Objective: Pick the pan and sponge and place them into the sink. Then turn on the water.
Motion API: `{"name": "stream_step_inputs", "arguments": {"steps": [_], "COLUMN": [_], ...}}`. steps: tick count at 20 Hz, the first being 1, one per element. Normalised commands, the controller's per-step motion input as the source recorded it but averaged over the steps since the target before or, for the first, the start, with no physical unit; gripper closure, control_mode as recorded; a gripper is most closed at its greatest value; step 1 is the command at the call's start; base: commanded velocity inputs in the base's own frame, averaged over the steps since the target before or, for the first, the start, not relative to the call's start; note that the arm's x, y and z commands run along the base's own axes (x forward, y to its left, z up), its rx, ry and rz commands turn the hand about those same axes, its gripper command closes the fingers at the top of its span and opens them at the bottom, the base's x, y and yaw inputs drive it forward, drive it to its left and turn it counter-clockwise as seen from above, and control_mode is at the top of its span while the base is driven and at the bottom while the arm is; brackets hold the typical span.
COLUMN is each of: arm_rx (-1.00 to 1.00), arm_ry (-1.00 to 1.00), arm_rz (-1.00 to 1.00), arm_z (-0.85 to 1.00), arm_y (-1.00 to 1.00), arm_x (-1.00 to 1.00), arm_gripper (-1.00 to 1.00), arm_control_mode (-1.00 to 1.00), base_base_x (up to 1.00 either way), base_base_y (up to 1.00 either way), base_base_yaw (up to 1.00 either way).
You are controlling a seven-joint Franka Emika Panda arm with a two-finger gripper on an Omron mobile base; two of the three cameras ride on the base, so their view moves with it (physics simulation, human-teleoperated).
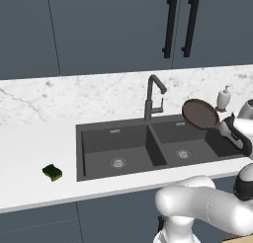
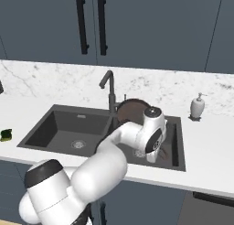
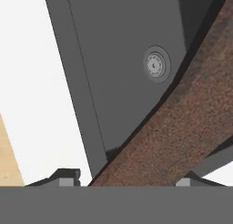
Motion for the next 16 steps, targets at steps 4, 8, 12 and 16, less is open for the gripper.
{"name": "stream_step_inputs", "arguments": {"steps": [4,8,12,16], "arm_rx": [-0.19,-0.10,-0.20,-0.13], "arm_ry": [0.13,0.08,0.20,0.22], "arm_rz": [0.16,0.13,0.02,0.00], "arm_z": [0.08,0.00,0.00,0.00], "arm_y": [0.00,-0.03,0.09,0.02], "arm_x": [0.00,0.00,0.04,0.09], "arm_gripper": [1.00,1.00,1.00,1.00], "arm_control_mode": [-1.00,-1.00,-1.00,-1.00], "base_base_x": [0.00,0.00,0.00,0.00], "base_base_y": [0.00,0.00,0.00,0.00], "base_base_yaw": [0.00,0.00,0.00,0.00]}}
